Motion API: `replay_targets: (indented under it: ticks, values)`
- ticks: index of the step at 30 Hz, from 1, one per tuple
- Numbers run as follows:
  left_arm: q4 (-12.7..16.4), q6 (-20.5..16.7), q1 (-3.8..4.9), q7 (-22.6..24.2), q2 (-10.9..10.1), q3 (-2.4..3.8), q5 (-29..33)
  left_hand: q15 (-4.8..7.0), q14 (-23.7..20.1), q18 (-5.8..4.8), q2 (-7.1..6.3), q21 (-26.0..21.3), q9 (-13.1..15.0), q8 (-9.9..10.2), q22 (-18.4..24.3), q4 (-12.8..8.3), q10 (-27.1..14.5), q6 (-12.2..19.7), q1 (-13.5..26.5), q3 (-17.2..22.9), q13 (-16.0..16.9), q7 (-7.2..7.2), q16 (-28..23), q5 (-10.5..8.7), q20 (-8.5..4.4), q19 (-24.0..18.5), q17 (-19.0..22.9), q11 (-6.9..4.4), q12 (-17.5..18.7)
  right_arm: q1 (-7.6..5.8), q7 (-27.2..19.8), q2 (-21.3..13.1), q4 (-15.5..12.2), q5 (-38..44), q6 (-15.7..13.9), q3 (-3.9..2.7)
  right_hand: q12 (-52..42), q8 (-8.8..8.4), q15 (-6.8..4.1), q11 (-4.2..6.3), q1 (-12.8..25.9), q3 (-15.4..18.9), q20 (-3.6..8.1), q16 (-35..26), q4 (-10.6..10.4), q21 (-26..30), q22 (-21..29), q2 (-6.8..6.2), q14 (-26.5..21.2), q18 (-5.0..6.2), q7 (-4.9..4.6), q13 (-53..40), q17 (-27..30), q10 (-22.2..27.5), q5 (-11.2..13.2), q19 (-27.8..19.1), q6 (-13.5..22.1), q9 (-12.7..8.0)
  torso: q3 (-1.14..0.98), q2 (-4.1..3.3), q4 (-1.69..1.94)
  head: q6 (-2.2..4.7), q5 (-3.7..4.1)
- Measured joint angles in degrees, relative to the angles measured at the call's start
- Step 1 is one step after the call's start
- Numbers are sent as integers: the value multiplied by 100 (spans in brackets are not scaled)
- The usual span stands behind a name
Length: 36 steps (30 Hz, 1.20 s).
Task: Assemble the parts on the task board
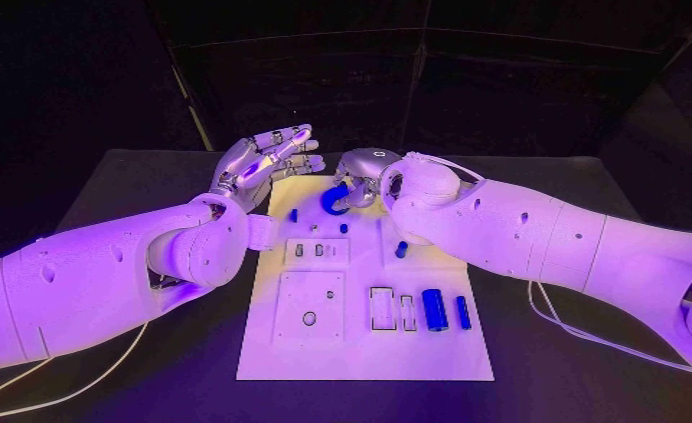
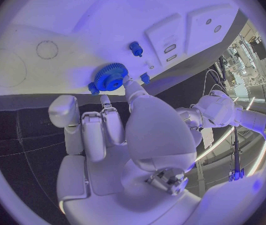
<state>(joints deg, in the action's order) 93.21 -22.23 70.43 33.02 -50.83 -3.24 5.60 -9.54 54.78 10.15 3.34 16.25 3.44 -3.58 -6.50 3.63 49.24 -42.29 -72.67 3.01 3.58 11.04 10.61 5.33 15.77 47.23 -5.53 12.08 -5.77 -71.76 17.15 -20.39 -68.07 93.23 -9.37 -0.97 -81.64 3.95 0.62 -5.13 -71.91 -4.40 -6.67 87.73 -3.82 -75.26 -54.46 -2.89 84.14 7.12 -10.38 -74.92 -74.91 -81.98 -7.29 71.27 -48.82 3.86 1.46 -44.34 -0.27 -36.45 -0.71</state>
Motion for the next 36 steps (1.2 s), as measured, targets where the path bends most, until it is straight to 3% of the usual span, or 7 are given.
replay_targets:
  ticks: [6,9,11,15,23,29,36]
  values:
    - [-4,0,0,-5,1,0,0,0,0,0,0,0,0,0,0,0,0,0,0,0,0,0,0,0,0,0,0,0,0,0,0,-19,2,-121,75,0,-26,49,0,-21,344,191,-20,24,-379,0,-42,74,0,0,2,0,0,-21,-249,20,-81,19,-1,-1,-1,-7,9]
    - [-5,0,0,-7,2,0,0,0,0,0,0,0,0,0,0,0,0,0,0,0,0,0,0,0,0,0,0,0,22,0,-4,-28,13,-197,137,7,-39,49,0,-21,470,329,-20,25,-549,0,-68,129,0,0,13,0,0,-21,-511,20,-113,18,-1,-1,-1,-10,14]
    - [-5,0,0,-9,3,0,0,0,0,0,0,0,0,0,0,0,0,0,0,0,0,0,0,0,0,0,-1,0,22,-7,-10,-45,12,-261,185,74,-79,70,0,-28,497,360,-40,25,-610,-28,-100,155,0,0,5,0,0,-75,-569,40,-121,19,-1,-1,-1,-19,16]
    - [-5,1,0,-14,4,0,0,0,0,1,30,0,0,0,11,-19,0,0,-30,19,0,0,0,0,0,0,9,0,22,-22,-27,-83,-3,-362,212,139,-84,48,0,-19,497,364,-40,46,-613,-35,-110,155,0,0,22,0,0,-84,-570,40,-103,0,-1,-1,-1,-28,18]
    - [-5,1,0,-19,4,0,0,0,0,0,29,0,0,0,17,-32,0,0,-29,32,0,0,0,0,0,0,9,0,21,-29,-52,-153,-47,-474,136,179,-106,35,21,-40,459,397,-40,46,-580,-35,-119,184,-21,0,16,0,0,-105,-701,40,-83,0,-1,-1,-1,-21,32]
    - [-14,1,0,-23,2,0,0,0,0,0,29,0,0,0,16,-32,0,0,-29,32,0,0,0,0,0,0,9,0,21,29,-129,-357,-223,-497,-176,216,-134,50,20,-60,324,437,-60,68,-540,-58,-141,170,-21,0,1,0,0,-125,-756,60,-81,18,-3,-1,-1,-14,35]
    - [-26,2,0,-27,-28,0,0,0,0,0,56,0,-5,0,23,-65,0,21,-56,32,0,21,0,0,0,0,15,0,44,51,-681,-866,-604,-729,-931,221,-105,50,20,-60,103,448,-60,68,-441,-58,-43,232,-21,0,-19,0,0,-125,-836,60,-101,12,-7,6,-6,9,24]
